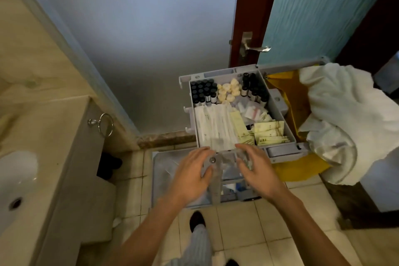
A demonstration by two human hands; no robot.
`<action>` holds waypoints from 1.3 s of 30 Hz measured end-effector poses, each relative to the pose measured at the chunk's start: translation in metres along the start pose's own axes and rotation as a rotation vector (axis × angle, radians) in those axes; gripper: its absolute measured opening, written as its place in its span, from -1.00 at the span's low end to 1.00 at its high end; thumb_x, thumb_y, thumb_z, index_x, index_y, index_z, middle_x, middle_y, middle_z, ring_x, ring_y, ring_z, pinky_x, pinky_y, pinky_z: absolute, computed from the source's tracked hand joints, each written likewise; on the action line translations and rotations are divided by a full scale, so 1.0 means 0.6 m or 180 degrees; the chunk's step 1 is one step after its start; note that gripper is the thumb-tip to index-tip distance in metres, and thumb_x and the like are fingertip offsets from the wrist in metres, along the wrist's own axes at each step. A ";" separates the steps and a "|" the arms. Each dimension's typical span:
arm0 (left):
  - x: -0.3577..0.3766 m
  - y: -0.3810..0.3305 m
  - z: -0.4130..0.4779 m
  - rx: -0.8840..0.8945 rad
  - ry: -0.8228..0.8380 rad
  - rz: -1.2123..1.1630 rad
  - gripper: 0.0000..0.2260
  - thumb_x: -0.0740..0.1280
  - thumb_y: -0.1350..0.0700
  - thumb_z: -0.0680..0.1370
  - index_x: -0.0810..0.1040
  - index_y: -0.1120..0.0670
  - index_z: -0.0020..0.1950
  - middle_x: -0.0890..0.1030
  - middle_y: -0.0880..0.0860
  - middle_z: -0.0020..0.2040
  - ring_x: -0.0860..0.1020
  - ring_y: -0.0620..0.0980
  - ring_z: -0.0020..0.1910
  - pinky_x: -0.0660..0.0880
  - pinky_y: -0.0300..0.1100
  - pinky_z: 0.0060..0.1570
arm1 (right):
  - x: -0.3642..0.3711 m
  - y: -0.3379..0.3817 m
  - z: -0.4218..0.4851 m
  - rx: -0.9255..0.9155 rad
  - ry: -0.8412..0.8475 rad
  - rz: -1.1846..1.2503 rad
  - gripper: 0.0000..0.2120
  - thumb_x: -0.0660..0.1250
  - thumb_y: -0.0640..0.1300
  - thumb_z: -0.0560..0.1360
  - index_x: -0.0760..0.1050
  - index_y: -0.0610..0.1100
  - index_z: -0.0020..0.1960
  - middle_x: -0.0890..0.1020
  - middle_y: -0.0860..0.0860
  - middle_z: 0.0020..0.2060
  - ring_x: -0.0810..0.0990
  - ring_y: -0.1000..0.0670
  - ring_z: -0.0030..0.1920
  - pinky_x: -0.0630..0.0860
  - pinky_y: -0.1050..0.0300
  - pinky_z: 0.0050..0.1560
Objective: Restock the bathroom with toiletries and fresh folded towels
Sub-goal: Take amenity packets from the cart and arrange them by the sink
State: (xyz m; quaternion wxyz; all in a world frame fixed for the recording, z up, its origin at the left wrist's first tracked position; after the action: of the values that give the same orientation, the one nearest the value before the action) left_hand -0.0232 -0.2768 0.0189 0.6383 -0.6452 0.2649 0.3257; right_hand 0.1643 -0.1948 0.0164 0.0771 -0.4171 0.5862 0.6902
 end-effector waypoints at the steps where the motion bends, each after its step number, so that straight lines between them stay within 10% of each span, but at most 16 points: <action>1: 0.002 0.009 0.015 0.0030 0.0005 -0.0023 -0.66 0.28 0.07 0.62 0.43 -0.02 0.41 0.43 -0.06 0.41 0.34 -0.13 0.41 0.31 -0.10 0.43 | 0.002 -0.002 0.014 0.0022 -0.0014 -0.0009 -0.64 0.26 -0.07 0.61 0.40 0.02 0.40 0.47 0.08 0.29 0.39 0.08 0.31 0.36 0.08 0.31; 23: 0.026 0.095 0.252 -0.0101 0.0373 0.0552 -0.58 0.20 0.01 0.65 0.29 -0.09 0.51 0.27 -0.04 0.54 0.14 -0.04 0.55 -0.03 -0.05 0.52 | -0.007 -0.045 0.214 0.0511 -0.0029 -0.0369 -0.61 0.26 -0.08 0.60 0.40 -0.06 0.42 0.46 -0.02 0.35 0.39 -0.03 0.37 0.34 -0.02 0.39; 39: 0.090 0.054 0.297 -0.1092 0.0143 0.0744 -0.54 0.22 0.04 0.62 0.25 -0.21 0.49 0.14 0.01 0.57 0.08 0.06 0.53 0.00 0.09 0.44 | -0.010 -0.120 0.338 0.0578 0.1096 -0.0635 -0.50 0.32 -0.11 0.54 0.34 -0.11 0.46 0.38 -0.11 0.39 0.39 -0.10 0.36 0.37 -0.01 0.36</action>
State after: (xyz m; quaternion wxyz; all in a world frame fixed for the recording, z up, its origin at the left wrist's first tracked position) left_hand -0.0276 -0.0965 -0.0384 0.4708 -0.7165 0.2928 0.4234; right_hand 0.1125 0.0063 -0.0402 0.0810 -0.5762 0.6063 0.5421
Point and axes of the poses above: each hand's wrist, its own z-axis towards the middle knuckle, its own x-axis out of the palm, y = z × x, the point moved 2 cm from there along z, towards the middle knuckle
